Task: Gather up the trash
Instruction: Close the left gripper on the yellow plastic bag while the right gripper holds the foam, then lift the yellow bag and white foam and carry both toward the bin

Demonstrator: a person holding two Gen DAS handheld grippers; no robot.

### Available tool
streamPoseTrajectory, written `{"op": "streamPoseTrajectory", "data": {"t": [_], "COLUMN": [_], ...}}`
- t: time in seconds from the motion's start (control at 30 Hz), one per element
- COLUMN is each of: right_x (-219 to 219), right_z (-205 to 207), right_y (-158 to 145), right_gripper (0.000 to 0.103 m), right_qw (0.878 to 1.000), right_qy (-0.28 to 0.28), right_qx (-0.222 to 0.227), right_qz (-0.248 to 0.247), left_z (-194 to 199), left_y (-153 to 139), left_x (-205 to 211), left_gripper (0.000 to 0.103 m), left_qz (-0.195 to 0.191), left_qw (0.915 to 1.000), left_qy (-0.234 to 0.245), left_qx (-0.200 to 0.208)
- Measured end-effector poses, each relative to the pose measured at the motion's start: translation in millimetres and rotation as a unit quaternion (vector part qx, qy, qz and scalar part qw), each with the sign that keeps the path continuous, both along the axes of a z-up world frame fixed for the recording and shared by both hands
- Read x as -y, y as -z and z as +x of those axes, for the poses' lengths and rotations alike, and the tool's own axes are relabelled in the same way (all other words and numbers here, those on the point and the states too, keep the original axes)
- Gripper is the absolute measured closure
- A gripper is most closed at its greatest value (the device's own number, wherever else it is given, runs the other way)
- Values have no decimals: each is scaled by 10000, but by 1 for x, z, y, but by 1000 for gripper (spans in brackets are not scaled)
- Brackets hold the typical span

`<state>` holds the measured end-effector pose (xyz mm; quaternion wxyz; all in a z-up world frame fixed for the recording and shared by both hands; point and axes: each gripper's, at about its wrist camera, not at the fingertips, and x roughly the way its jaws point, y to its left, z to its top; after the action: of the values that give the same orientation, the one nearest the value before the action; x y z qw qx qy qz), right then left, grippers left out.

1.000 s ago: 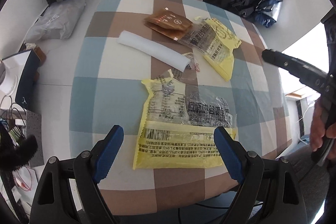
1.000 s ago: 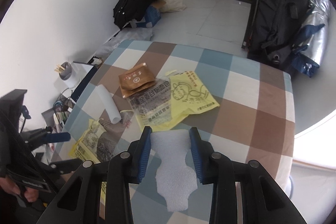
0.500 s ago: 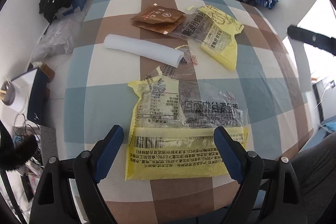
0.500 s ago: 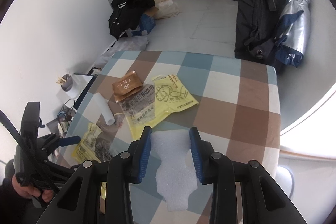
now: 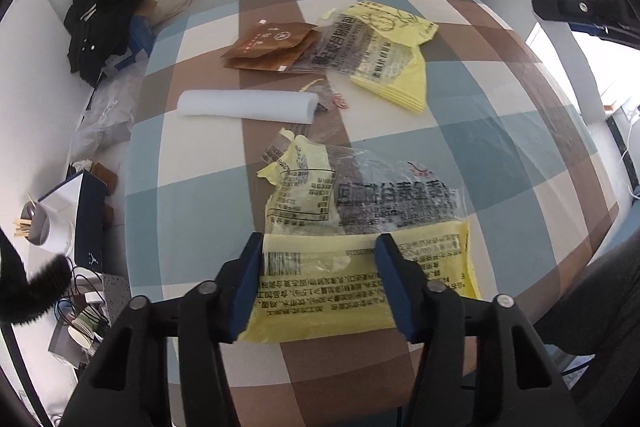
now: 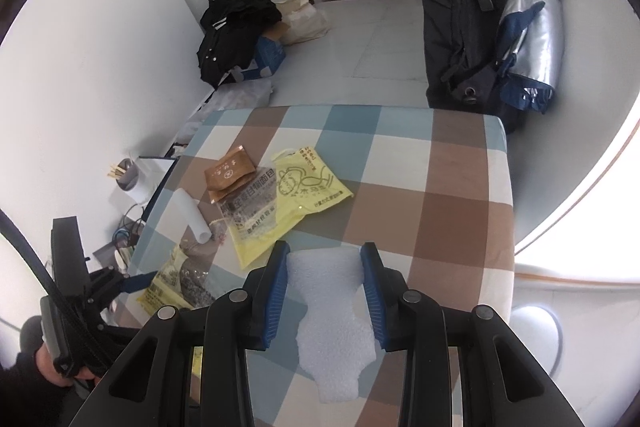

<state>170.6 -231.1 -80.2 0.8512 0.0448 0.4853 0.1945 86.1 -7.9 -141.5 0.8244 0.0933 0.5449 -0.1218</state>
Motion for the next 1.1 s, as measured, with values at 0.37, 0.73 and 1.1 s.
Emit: {"op": "streamPoseTrajectory", "data": {"t": [0.37,0.73,1.1], "right_x": [5,12,16], "right_z": [0,0,-4], "right_y": [1,2,-3], "right_gripper": [68,68,68], "right_qw": [9999,9994,9984], "right_qy": [145,318,481], "right_qx": [-55,-110,-60], "right_qz": [24,94,274], "left_z": [-5,-4,-5], "left_y": [-5,-23,-38], "left_x": [9,-1,-5], "left_gripper": [98,100,100], "left_qz": [34,-777,-1245], "left_qw": [9998,9969,9920], "left_qy": [176,70,39], "left_qx": [40,52,210]}}
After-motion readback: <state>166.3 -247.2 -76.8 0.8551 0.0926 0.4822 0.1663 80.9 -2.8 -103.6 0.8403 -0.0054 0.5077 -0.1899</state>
